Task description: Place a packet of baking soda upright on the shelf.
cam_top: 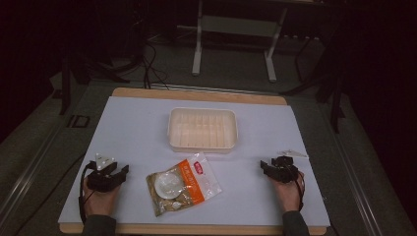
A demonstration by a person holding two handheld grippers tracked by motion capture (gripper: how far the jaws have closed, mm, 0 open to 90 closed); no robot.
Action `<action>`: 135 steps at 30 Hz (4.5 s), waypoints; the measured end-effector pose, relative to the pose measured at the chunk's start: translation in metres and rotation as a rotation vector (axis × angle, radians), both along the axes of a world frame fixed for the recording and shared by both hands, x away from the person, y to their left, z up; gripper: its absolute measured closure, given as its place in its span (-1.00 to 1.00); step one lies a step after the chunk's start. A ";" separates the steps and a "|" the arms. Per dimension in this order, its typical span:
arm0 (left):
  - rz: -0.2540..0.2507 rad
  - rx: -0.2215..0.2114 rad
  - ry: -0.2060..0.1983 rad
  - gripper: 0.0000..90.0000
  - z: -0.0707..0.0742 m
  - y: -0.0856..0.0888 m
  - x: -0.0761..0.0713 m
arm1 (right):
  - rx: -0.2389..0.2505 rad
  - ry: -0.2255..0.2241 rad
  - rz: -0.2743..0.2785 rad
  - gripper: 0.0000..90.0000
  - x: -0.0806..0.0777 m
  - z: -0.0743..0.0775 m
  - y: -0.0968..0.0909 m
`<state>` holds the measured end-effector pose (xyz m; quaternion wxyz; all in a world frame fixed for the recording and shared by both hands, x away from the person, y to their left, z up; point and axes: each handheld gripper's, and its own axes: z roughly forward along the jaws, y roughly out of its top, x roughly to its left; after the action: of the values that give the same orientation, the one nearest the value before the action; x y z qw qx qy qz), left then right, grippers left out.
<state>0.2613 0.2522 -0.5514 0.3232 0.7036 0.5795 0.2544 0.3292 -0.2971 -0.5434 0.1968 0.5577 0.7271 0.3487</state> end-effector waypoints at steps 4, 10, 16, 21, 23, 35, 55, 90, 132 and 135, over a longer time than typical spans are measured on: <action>-0.027 -0.007 -0.015 0.21 0.001 -0.003 -0.001 | -0.014 0.001 0.048 0.05 -0.002 0.003 0.010; -0.053 -0.074 -0.038 0.18 0.001 -0.003 -0.001 | -0.048 0.020 0.098 0.03 -0.004 0.006 0.031; -0.053 -0.070 -0.049 0.19 0.000 -0.004 0.000 | -0.044 0.006 0.159 0.03 -0.007 0.008 0.050; -0.055 -0.047 -0.044 0.18 0.000 -0.006 0.000 | 0.014 0.023 0.251 0.00 -0.009 0.007 0.070; -0.050 -0.048 -0.038 0.16 0.000 -0.006 0.001 | 0.029 0.027 0.273 0.00 -0.009 0.007 0.076; -0.023 -0.020 -0.045 0.11 -0.001 -0.008 0.000 | 0.121 0.028 0.464 -0.22 -0.010 0.017 0.110; -0.018 -0.026 -0.038 0.06 -0.001 -0.008 0.001 | 0.124 0.097 0.594 -0.37 -0.006 0.000 0.159; -0.011 -0.017 -0.035 0.06 -0.001 -0.008 0.001 | 0.299 0.279 0.653 0.99 0.002 0.005 0.173; -0.011 -0.025 -0.038 0.06 -0.001 -0.008 0.001 | 0.372 0.183 0.786 1.00 -0.021 0.095 0.221; -0.011 -0.027 -0.038 0.06 -0.001 -0.008 0.001 | 0.381 0.171 0.797 1.00 -0.024 0.099 0.227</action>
<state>0.2620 0.2441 -0.5522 0.3450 0.6973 0.5729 0.2579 0.3048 -0.0704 -0.4445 -0.1202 0.2871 0.8215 0.4777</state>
